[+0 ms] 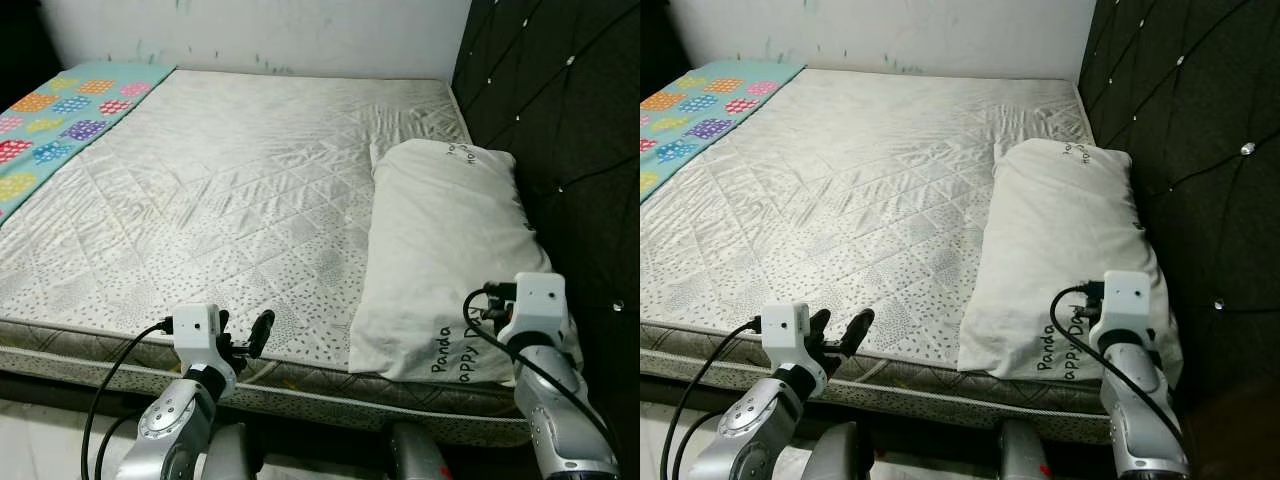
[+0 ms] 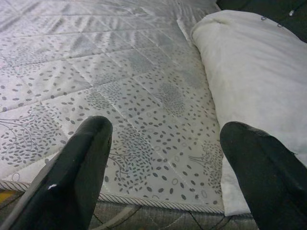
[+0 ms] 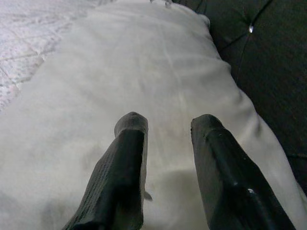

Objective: Clean up the room

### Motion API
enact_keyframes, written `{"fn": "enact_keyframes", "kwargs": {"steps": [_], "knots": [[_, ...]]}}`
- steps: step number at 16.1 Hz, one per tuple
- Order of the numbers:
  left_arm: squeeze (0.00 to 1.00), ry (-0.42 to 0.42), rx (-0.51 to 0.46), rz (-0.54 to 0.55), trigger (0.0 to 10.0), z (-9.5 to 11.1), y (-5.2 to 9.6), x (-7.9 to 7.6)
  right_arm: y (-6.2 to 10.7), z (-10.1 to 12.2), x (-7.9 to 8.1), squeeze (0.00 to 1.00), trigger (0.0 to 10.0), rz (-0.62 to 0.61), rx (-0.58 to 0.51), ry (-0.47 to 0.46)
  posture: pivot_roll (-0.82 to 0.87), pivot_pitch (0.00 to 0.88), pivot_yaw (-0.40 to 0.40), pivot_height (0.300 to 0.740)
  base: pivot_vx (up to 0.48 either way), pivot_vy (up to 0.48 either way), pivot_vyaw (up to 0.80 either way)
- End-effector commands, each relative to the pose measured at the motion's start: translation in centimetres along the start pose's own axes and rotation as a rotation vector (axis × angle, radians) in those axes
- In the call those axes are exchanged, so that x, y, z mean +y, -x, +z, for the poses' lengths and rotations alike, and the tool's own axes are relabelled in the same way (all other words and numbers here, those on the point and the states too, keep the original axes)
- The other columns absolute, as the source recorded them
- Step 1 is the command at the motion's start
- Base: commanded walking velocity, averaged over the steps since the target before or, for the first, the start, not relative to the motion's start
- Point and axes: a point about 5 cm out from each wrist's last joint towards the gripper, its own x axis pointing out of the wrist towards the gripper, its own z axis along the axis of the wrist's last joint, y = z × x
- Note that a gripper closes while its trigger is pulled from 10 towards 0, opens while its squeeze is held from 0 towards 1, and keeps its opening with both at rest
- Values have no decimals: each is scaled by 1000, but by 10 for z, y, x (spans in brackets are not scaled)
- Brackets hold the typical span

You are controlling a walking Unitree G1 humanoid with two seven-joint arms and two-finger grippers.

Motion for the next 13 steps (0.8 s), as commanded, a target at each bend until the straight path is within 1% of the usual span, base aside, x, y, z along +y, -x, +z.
{"fn": "enact_keyframes", "kwargs": {"steps": [1,3,5,7,8,11,13], "knots": [[0,-17,-52,38,10000,9,4,3,-1,10,2,1000,10000,5,-45,-21,-63,0,2,607,0,0,0],[0,-34,-106,85,10000,16,7,4,-1,11,6,1000,10000,4,-65,-40,-59,0,2,607,0,0,0],[0,-40,-127,127,10000,18,8,6,2,11,14,1000,10000,30,-77,-50,-56,0,3,607,0,0,0],[0,-39,-126,133,10000,17,8,8,6,10,24,1000,10000,62,-81,-85,-56,0,3,607,0,0,0],[0,-40,-128,134,10000,17,7,7,6,7,29,1000,10000,73,-56,-92,-56,0,3,607,0,0,0],[0,-41,-133,136,10000,17,4,7,2,6,39,1000,10000,55,-21,-81,-59,0,8,607,0,0,0],[0,-42,-132,135,10000,17,4,7,1,15,43,1000,10000,76,-60,-98,-57,0,7,607,0,0,0]]}}
